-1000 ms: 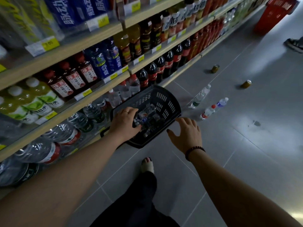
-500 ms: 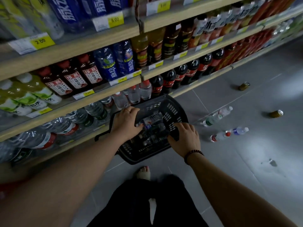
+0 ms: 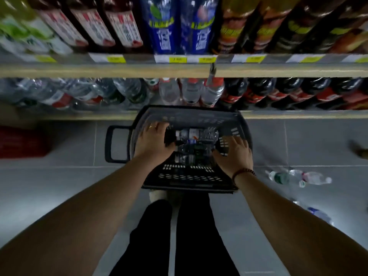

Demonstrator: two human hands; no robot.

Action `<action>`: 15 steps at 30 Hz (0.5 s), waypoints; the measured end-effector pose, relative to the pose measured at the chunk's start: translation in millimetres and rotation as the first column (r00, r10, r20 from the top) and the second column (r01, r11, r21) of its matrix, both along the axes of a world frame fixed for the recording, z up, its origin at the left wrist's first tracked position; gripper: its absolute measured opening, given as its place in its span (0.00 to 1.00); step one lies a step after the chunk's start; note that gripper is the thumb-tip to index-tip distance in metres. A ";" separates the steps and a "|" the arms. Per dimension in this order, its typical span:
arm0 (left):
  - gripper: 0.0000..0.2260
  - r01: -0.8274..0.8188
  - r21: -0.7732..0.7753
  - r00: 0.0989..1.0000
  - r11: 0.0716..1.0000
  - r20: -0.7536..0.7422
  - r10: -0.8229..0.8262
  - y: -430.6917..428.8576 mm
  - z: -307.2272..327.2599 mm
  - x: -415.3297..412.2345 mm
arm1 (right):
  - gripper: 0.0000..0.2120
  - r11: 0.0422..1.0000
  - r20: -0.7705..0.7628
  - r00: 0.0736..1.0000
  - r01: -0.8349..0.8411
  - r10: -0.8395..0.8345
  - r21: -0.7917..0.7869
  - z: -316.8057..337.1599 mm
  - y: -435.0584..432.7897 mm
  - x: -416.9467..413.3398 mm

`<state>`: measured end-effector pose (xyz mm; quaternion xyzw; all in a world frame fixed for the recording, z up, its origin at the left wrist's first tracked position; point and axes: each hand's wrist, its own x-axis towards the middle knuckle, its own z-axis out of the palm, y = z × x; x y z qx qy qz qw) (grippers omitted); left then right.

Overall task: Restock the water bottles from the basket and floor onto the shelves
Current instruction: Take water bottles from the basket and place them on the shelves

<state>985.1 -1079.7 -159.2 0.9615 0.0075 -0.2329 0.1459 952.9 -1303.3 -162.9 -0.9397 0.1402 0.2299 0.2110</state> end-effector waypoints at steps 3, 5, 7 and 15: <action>0.29 -0.075 -0.007 0.995 0.997 -0.059 0.074 -5.2 -48.6 -2.8 | 0.25 1.000 -0.020 0.999 -0.024 0.024 0.011 -52.1 -1.4 13.9; 0.29 -0.117 0.001 0.987 0.993 -0.107 0.117 -6.0 -83.3 -5.7 | 0.25 0.999 -0.041 0.998 -0.038 0.039 0.026 -86.3 1.2 18.8; 0.29 -0.149 0.030 0.979 0.988 -0.138 0.152 -6.1 -119.4 -9.0 | 0.24 0.997 -0.060 0.996 -0.068 0.070 0.038 -121.4 5.6 21.5; 0.28 -0.242 -0.022 0.952 0.970 -0.198 0.233 -17.5 -238.2 -24.3 | 0.25 0.988 -0.107 0.985 -0.126 0.135 0.088 -246.9 13.6 32.9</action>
